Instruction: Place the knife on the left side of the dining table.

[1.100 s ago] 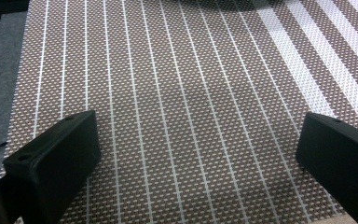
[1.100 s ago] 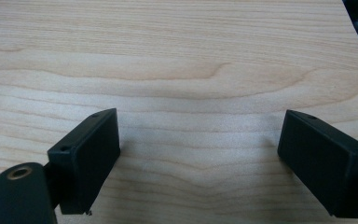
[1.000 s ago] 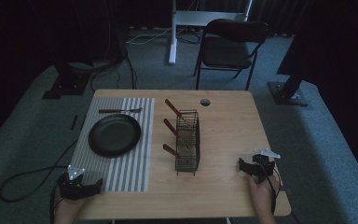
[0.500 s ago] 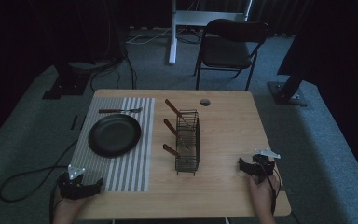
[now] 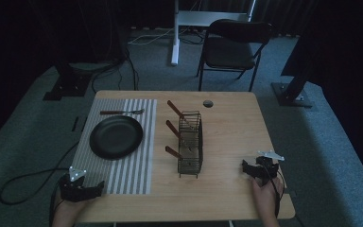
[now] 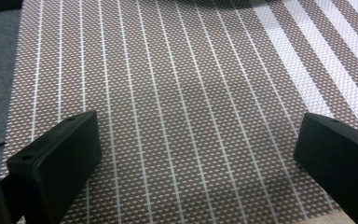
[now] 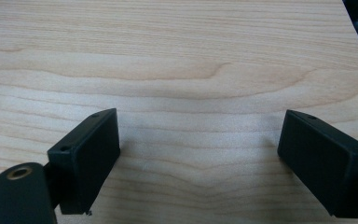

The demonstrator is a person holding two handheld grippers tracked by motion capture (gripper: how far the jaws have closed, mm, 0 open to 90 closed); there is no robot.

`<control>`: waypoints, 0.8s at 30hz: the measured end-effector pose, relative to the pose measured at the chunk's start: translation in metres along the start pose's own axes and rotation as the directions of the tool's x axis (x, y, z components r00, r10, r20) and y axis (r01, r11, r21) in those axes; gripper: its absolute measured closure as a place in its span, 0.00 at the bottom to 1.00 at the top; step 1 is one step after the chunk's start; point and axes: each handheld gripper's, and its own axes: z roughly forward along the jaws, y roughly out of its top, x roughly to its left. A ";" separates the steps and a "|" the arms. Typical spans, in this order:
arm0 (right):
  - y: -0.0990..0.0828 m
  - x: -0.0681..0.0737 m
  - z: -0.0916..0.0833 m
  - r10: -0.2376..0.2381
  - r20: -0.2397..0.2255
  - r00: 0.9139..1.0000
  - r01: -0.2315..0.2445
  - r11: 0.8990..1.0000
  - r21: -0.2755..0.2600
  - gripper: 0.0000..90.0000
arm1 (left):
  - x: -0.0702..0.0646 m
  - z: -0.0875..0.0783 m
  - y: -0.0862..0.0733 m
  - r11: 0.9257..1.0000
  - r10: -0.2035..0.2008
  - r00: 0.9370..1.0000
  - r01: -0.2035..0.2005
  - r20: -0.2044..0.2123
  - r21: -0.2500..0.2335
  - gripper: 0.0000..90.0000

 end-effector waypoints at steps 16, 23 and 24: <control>0.000 0.000 0.000 0.002 0.001 1.000 -0.002 1.000 0.000 0.13 | -0.017 -0.007 0.024 1.000 0.021 0.996 -0.019 0.087 -0.021 0.03; 0.000 0.000 0.000 0.002 0.001 1.000 -0.002 1.000 -0.001 0.13 | -0.029 -0.008 0.037 0.999 0.034 0.992 -0.029 0.125 -0.043 0.03; 0.000 0.000 0.000 0.002 0.001 1.000 -0.002 1.000 0.000 0.13 | -0.031 -0.009 0.038 0.998 0.038 0.990 -0.032 0.132 -0.045 0.03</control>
